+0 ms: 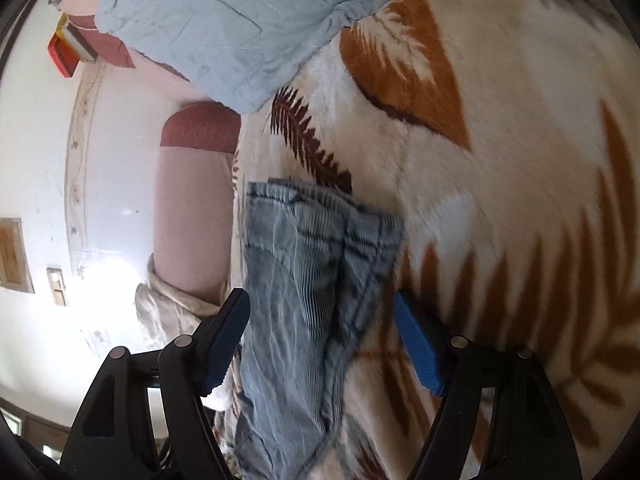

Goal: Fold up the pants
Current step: 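Grasp the jeans with the right gripper while the left gripper grasps the other end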

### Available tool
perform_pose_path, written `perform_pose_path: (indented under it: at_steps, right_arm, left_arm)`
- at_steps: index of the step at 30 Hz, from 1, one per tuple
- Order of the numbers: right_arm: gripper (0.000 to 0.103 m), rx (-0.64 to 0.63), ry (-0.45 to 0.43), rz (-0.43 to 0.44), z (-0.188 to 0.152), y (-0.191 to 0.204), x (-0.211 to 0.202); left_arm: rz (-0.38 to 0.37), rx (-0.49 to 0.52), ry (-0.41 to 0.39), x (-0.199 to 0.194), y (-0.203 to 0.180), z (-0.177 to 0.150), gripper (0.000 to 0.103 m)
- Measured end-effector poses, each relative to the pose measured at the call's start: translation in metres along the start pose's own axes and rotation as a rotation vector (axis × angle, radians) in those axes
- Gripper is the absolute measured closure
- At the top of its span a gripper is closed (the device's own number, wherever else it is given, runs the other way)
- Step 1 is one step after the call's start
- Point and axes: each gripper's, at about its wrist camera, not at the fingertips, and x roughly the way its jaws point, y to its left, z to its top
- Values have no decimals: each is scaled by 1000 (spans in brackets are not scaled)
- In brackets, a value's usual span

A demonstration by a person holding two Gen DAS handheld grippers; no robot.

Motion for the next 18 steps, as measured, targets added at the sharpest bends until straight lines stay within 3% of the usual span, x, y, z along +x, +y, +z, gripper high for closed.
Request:
perform_pose_path:
  at_steps: [2,4,6,15,18]
  right_arm:
    - [30,-15,2,2,5,2,5]
    - [46,-54,12,-24,7,4,8]
    - [72,-45,28,-61,11,-2,11]
    - [78,-7,52,-37,15,-13,8]
    - [80,-3,51,-34,14,-13,9]
  left_arm:
    - [-31,20,22,20,-10,18,19]
    - [-66,47,44,40,-23,36,19]
    - [-107,79,75,59,-36,52,19]
    - [-260,123,147,120,-84,112,19]
    - [-295,170,195,139,-101,122,33]
